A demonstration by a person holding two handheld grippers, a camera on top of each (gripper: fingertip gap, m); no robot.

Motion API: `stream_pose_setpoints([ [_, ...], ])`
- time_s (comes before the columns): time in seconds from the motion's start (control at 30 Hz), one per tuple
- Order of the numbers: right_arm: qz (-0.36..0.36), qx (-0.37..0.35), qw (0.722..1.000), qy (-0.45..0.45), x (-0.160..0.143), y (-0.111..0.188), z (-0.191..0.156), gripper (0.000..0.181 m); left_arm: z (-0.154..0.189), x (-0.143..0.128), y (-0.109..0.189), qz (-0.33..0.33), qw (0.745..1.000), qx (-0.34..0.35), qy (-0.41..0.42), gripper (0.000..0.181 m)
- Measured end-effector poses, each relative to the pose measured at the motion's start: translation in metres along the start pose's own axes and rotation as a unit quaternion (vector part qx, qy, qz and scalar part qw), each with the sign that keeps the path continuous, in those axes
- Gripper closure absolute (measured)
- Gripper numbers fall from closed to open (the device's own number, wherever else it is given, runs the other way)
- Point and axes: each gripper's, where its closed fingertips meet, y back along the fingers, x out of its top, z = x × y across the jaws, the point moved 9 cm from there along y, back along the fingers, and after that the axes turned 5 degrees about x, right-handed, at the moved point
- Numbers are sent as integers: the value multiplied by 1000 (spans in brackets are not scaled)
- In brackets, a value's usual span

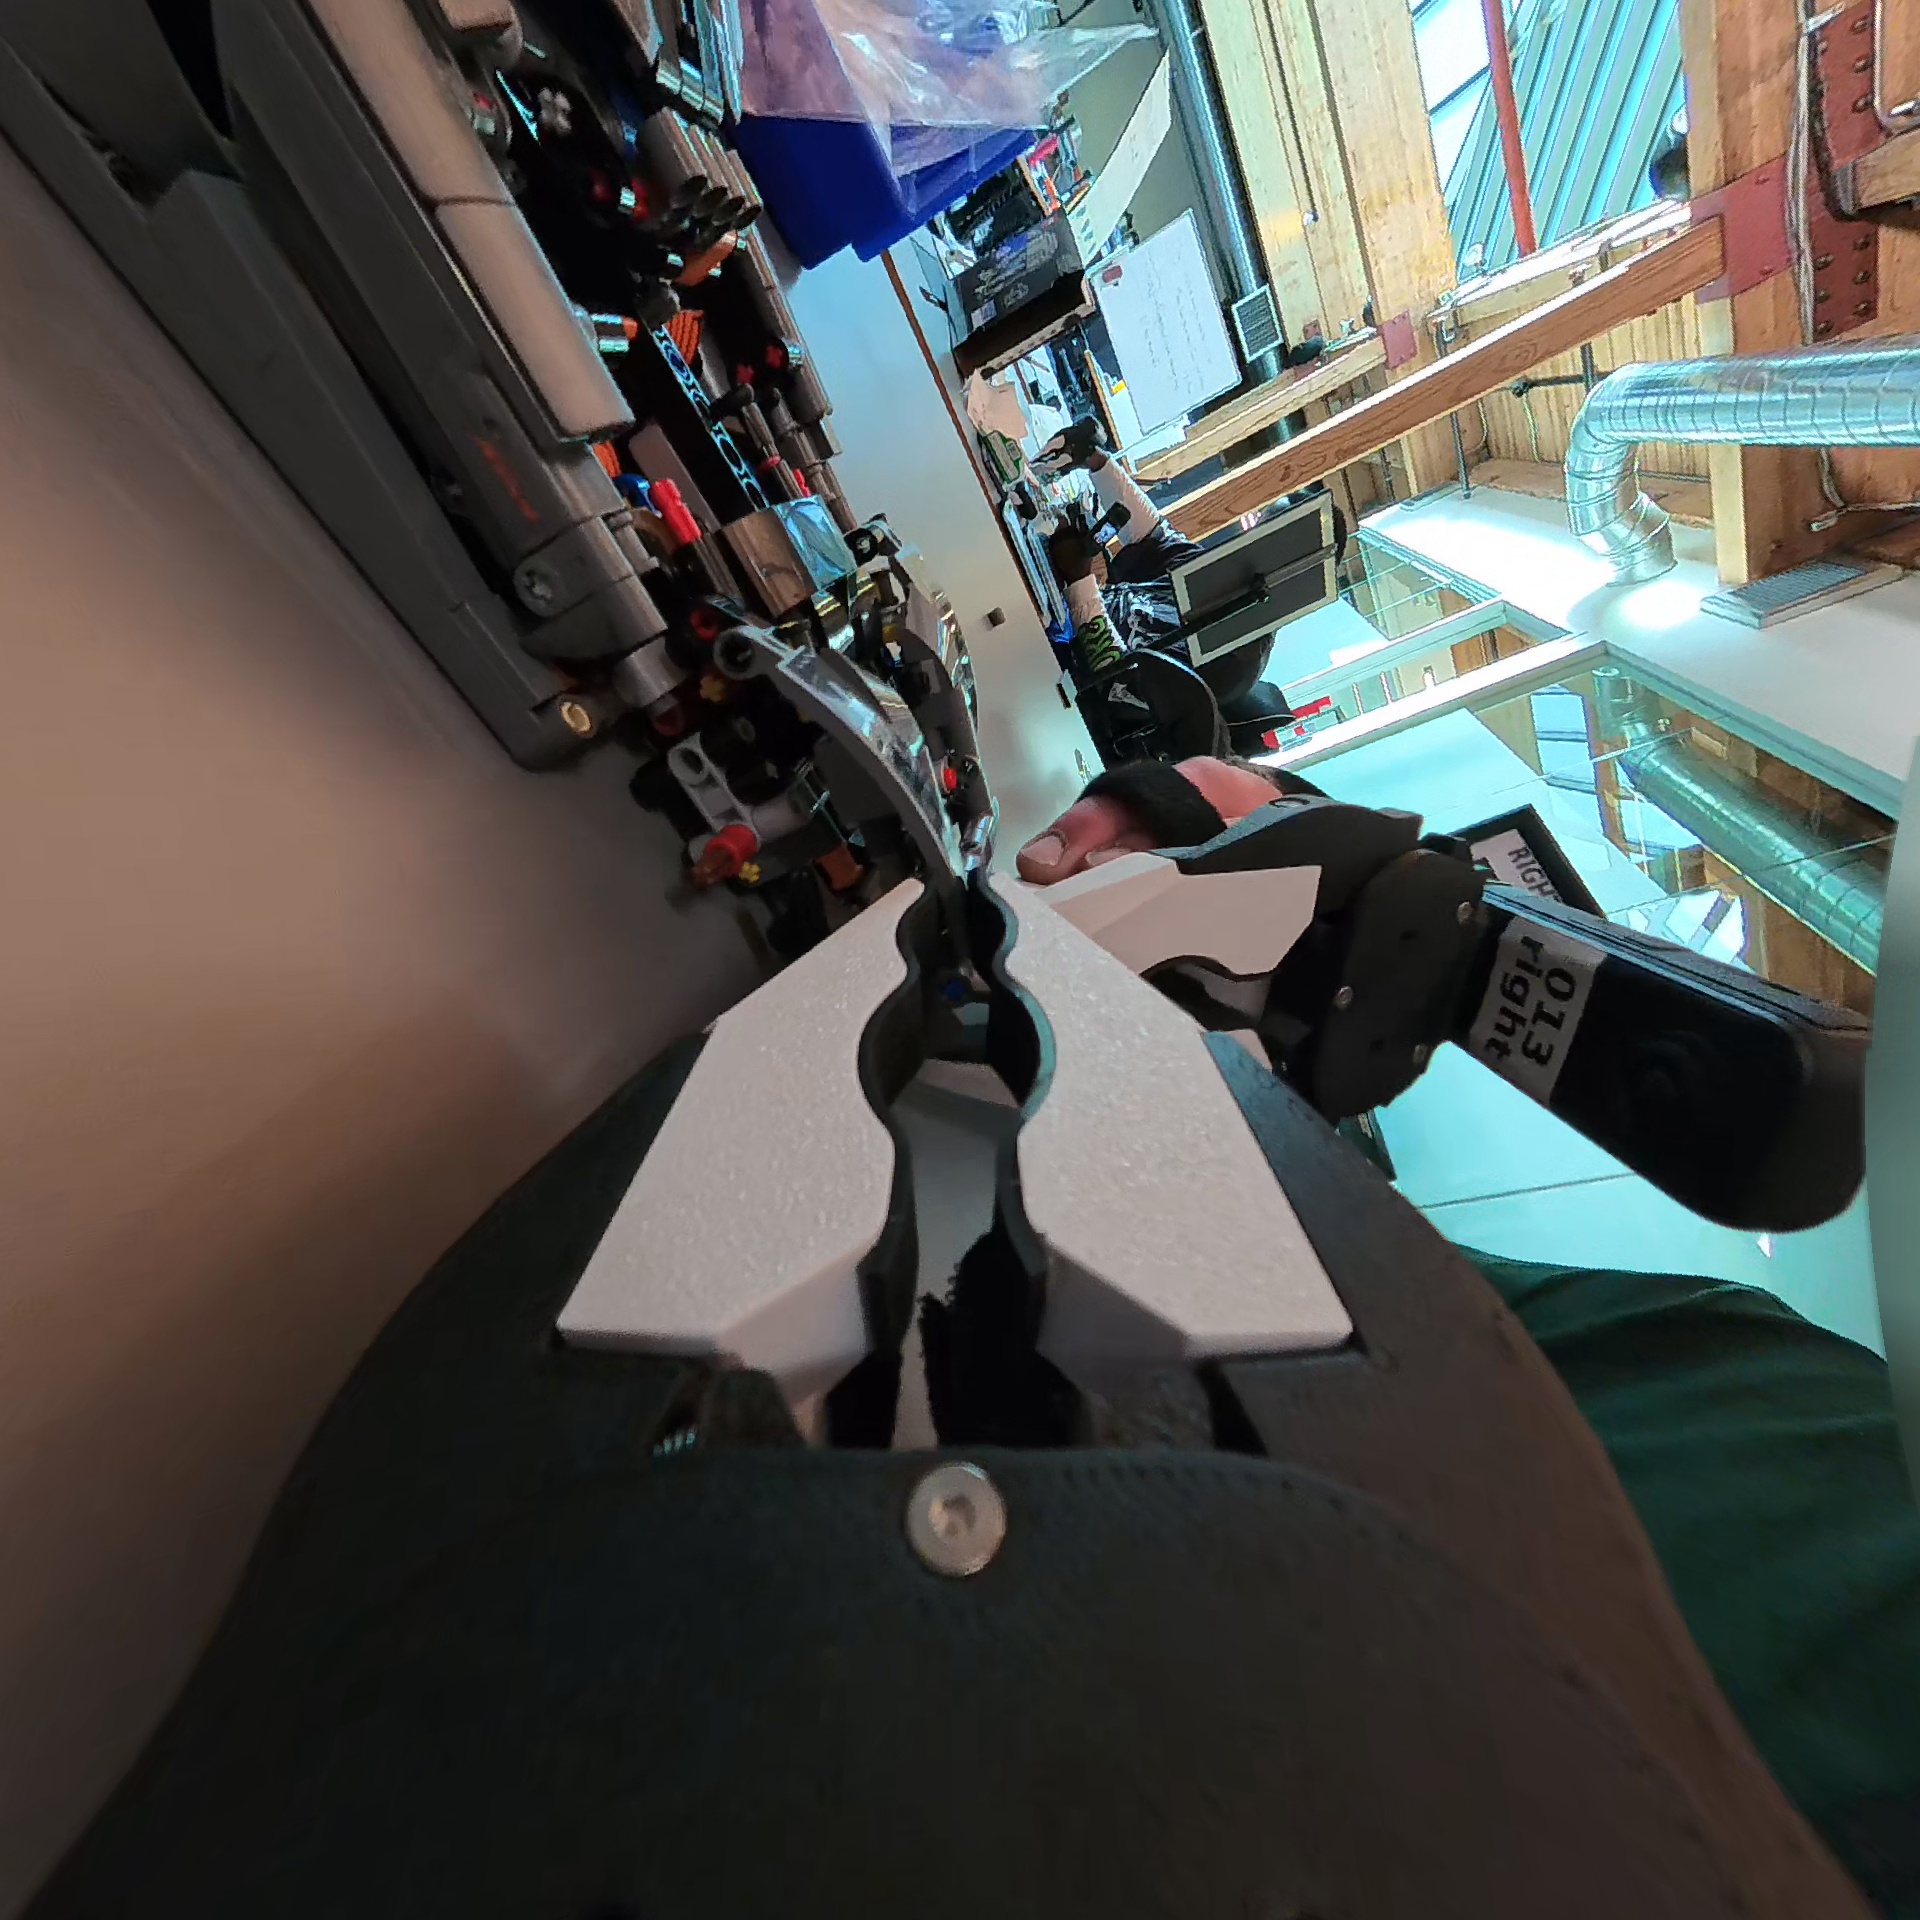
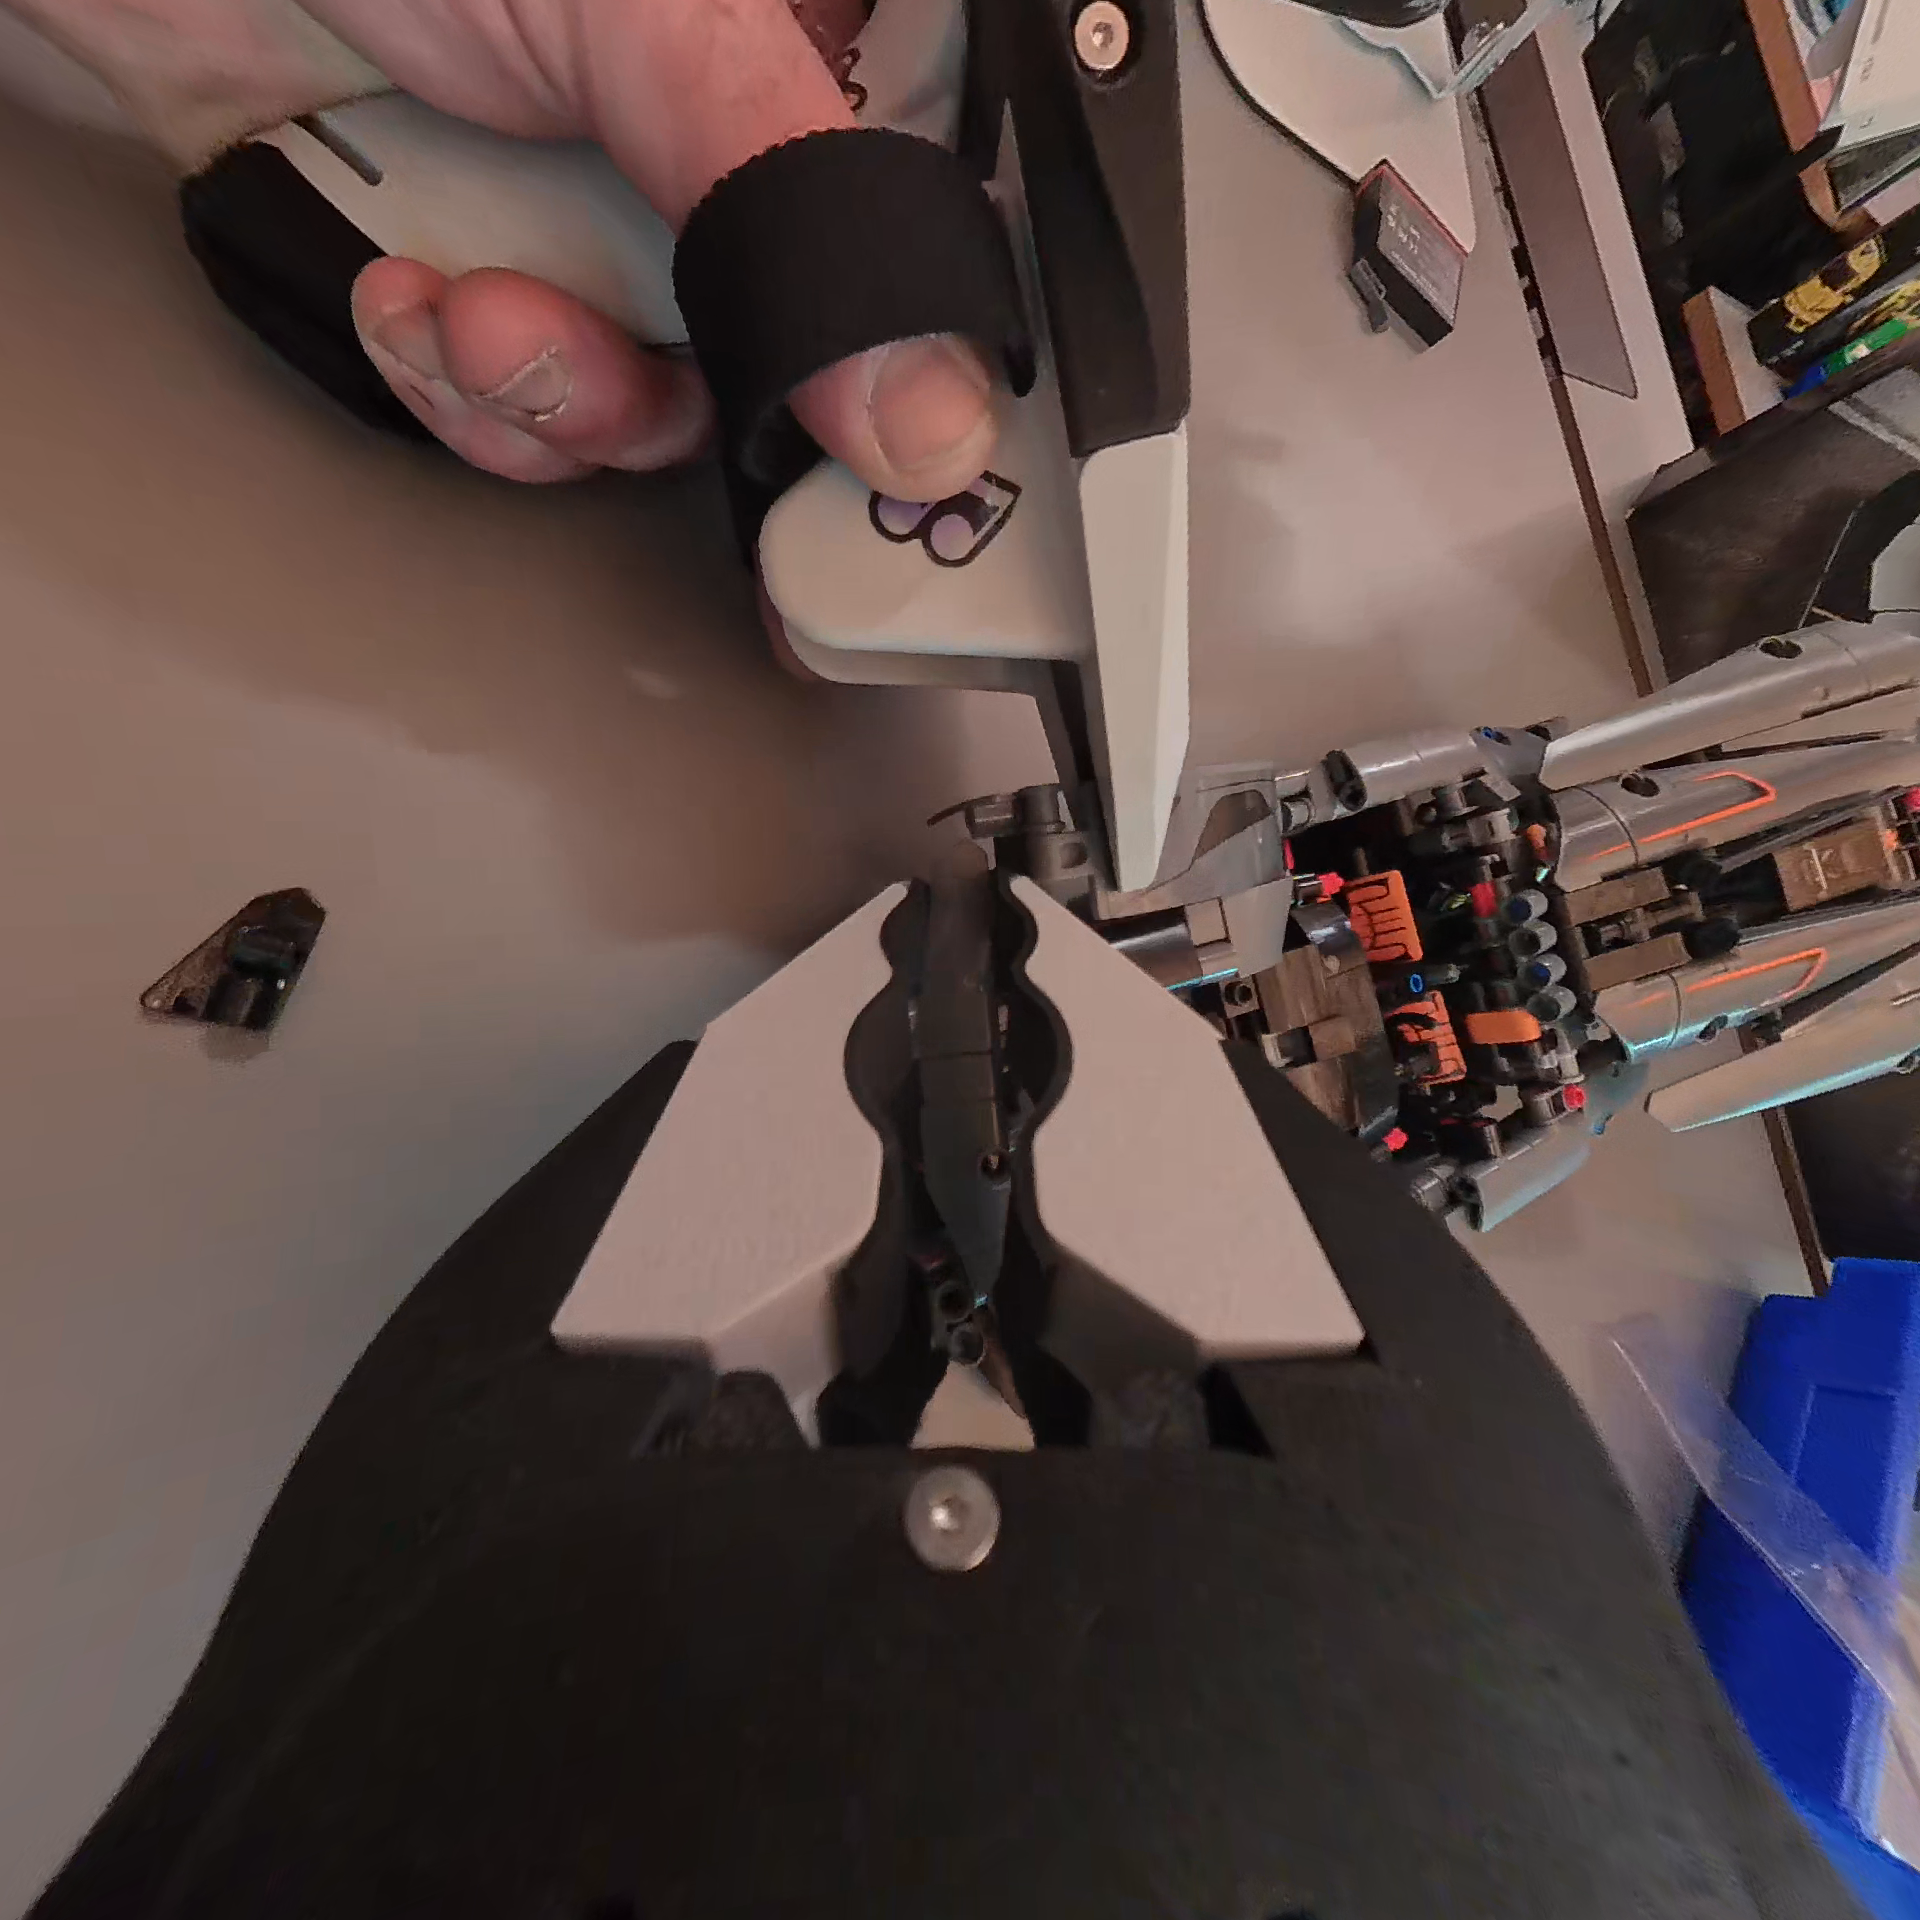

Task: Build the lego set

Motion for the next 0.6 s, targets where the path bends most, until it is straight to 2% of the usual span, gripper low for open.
stream_pose_setpoints([
  [0.13,3,0,1000,5,-3,2,-1,171,1,-1,-2,-2,1000,-1,-2,177],
  [0.27,19,6,1000,2,-5,5,-4,170,5,-3,10,20,999,1,-36,151],
  [0.33,23,8,1000,-1,-7,6,-3,170,11,-7,21,26,995,17,-95,149],
  [0.47,29,14,999,-4,-8,7,-3,171,26,-26,35,-14,969,64,-238,157],
  [0.6,31,16,999,-5,-9,7,-3,170,27,-34,18,-81,922,141,-351,155],
])
